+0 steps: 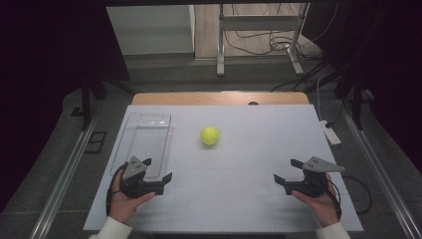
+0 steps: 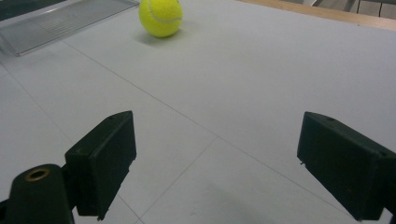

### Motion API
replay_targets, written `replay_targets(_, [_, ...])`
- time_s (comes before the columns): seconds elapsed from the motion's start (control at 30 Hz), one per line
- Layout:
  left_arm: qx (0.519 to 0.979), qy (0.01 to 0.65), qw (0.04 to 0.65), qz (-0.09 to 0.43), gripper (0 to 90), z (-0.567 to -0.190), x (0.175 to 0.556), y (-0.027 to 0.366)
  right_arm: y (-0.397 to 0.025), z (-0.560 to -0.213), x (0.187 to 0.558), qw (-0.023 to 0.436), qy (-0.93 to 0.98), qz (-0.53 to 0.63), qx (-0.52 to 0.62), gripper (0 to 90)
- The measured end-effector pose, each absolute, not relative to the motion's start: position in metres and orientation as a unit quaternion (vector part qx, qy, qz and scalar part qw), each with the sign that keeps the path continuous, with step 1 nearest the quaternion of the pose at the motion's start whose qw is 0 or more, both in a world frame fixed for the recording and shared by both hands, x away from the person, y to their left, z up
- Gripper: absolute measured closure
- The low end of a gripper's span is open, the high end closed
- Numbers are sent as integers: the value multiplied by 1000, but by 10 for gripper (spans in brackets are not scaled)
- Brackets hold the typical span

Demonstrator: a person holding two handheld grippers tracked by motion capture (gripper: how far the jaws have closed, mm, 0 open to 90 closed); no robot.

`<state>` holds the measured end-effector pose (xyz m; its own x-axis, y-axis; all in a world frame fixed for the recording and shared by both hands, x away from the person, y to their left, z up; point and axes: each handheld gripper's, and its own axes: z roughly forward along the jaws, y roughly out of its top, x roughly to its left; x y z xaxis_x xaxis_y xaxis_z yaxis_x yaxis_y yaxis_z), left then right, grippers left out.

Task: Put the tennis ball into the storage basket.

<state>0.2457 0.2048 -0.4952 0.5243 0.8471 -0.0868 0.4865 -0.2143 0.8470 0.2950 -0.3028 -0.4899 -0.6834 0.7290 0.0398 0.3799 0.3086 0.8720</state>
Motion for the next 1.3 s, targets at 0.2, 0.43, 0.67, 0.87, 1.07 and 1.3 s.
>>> replay_targets(0.2, [752,442,444,203,91,-494,246,205,-304,-492,296,183,791,465,352,129])
replay_targets(0.43, [753,444,443,198,94,-493,246,204,-303,-494,297,180,792,465,351,131])
replay_targets(0.67, [757,443,440,194,95,-491,246,201,-304,-495,298,177,795,462,351,133])
replay_targets(0.87, [759,443,437,191,95,-491,245,201,-302,-497,303,176,796,460,350,135])
replay_targets(1.07, [765,439,433,187,96,-491,244,199,-301,-496,302,178,797,458,350,135])
replay_targets(1.3, [773,432,430,175,96,-489,246,191,-302,-495,300,181,791,463,356,136])
